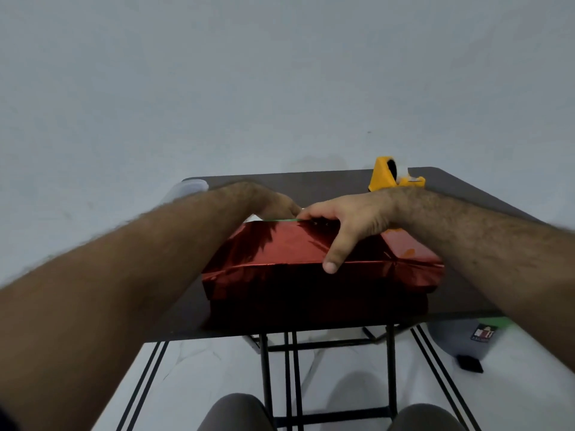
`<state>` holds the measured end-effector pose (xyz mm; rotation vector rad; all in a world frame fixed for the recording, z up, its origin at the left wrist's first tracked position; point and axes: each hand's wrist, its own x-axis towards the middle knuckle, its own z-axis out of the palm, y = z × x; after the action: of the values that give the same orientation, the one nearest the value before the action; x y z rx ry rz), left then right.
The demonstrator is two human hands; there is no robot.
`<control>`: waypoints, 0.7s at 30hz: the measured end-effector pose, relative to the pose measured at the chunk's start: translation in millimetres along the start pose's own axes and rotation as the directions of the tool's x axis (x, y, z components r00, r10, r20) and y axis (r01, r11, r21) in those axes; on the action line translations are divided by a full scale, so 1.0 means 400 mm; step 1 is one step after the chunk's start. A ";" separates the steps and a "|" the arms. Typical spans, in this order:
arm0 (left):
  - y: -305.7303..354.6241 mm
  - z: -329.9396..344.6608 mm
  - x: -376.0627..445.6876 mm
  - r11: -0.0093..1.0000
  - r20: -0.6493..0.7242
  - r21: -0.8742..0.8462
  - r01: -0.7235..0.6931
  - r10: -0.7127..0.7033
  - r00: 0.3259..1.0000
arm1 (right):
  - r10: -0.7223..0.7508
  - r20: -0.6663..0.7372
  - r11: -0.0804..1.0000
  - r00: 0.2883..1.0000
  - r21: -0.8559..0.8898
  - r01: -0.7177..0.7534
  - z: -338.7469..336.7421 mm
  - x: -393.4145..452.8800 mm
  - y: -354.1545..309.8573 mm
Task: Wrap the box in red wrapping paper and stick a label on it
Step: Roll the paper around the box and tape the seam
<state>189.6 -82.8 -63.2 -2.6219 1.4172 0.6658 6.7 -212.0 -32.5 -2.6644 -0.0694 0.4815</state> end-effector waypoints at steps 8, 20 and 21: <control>-0.011 -0.002 0.009 1.000 -0.015 -0.024 -0.014 0.014 1.000 | 0.038 -0.125 0.999 0.991 0.018 -0.036 0.012 0.026 0.010; -0.067 -0.045 0.035 0.927 -0.162 -0.327 -0.184 0.137 0.977 | 0.101 -0.479 0.994 0.872 0.094 -0.064 0.007 0.077 0.085; -0.072 -0.047 0.032 0.919 -0.127 -0.354 -0.173 0.136 0.983 | 0.115 -0.470 0.992 0.875 0.092 -0.081 0.006 0.082 0.094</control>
<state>225.5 -81.7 -55.1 -2.8741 1.6902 0.9069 35.6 -241.2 -61.0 -2.6453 0.2281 -0.1513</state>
